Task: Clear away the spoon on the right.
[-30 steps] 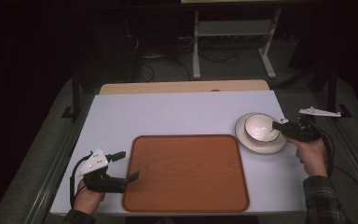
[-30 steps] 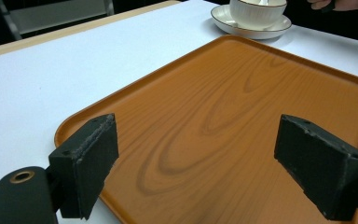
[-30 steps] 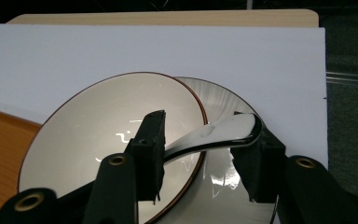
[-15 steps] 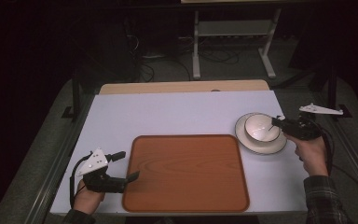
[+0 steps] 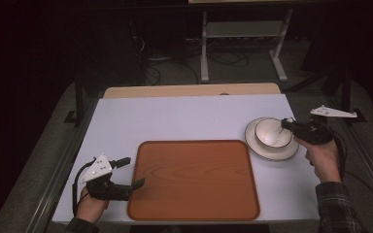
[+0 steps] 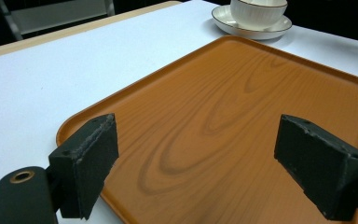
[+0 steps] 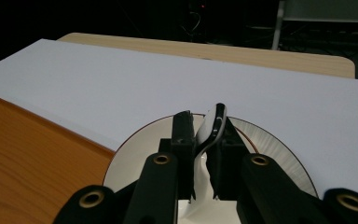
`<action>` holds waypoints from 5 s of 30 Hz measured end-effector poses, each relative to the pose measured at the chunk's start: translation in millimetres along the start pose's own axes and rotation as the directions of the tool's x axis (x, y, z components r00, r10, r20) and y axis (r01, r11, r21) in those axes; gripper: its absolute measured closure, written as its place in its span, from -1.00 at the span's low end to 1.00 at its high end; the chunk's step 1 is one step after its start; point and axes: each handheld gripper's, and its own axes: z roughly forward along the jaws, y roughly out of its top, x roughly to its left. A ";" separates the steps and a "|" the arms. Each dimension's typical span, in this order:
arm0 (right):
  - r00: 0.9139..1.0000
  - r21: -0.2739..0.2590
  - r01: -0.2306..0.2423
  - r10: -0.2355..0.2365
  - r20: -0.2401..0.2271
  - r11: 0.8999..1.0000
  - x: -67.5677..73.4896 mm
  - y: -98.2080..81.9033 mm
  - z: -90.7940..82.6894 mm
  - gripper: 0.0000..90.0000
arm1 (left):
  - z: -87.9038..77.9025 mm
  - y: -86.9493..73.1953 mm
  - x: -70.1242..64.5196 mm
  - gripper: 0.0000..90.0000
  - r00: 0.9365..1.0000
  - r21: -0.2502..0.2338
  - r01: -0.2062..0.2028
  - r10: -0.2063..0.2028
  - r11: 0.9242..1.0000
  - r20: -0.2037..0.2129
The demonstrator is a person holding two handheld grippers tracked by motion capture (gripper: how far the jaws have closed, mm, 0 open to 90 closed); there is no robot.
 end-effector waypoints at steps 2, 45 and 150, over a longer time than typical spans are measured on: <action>1.000 -0.004 0.009 -0.009 0.000 1.000 0.6 0.5 -0.5 0.83 | 0.1 0.0 -0.1 -0.71 1.000 0.001 0.001 -0.001 1.000 0.000; 0.994 -0.114 0.095 -0.100 -0.038 0.989 38.3 42.3 -36.5 0.87 | -0.6 0.3 -0.5 -0.71 1.000 -0.001 -0.003 0.003 1.000 -0.003; 0.797 0.301 0.523 -0.333 -0.503 0.797 194.0 -40.9 103.7 0.83 | -1.6 -0.9 -2.1 -0.71 1.000 0.003 -0.012 0.012 1.000 -0.008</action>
